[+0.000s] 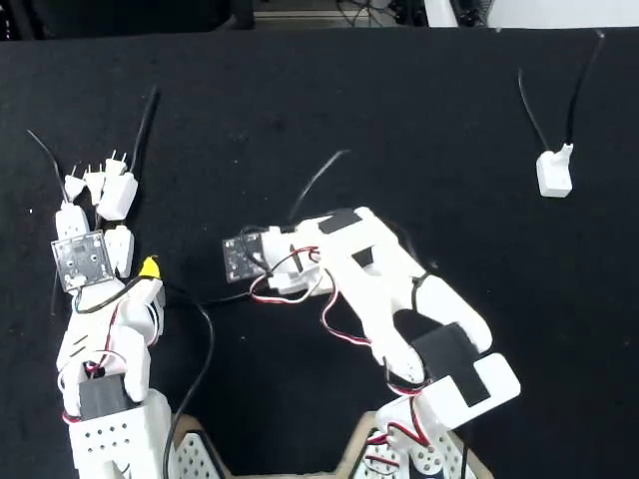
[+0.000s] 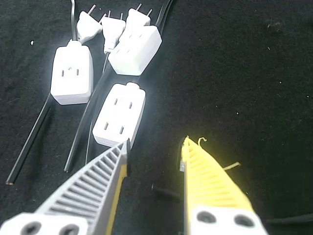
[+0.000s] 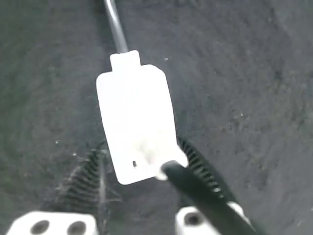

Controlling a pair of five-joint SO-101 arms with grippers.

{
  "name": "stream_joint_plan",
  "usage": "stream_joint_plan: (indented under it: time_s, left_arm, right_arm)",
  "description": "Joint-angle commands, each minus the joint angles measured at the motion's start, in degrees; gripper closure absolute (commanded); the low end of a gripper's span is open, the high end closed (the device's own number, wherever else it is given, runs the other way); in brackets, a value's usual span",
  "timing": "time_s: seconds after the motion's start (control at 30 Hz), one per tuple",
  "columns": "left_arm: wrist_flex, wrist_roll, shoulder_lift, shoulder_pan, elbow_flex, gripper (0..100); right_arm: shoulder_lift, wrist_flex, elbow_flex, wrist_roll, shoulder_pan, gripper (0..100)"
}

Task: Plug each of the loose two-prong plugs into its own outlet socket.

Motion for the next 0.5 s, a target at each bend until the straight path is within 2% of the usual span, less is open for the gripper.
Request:
stream_joint_plan:
  time_s: [0.0,0.13,0.3,0.37,0.47]
  left_arm:
    - [0.35,0.44,-0.35,-0.4,1.19,82]
    - [0.35,0.44,-0.35,-0.4,1.19,82]
    - [0.26,0.44,-0.35,-0.4,1.19,82]
    - [0.26,0.44,-0.35,-0.4,1.19,82]
    - [0.18,0.44,-0.35,-0.13,1.19,82]
  right_arm:
    - [-6.11,1.76,-0.75,-4.22,4.57,98.8]
    - [-12.53,8.18,-0.75,-10.64,10.81,98.8]
    - [-14.99,15.65,1.63,-22.42,18.55,98.8]
    - [-14.2,14.59,4.44,-25.14,21.36,98.8]
    - [-12.7,6.95,8.13,-25.49,24.53,98.8]
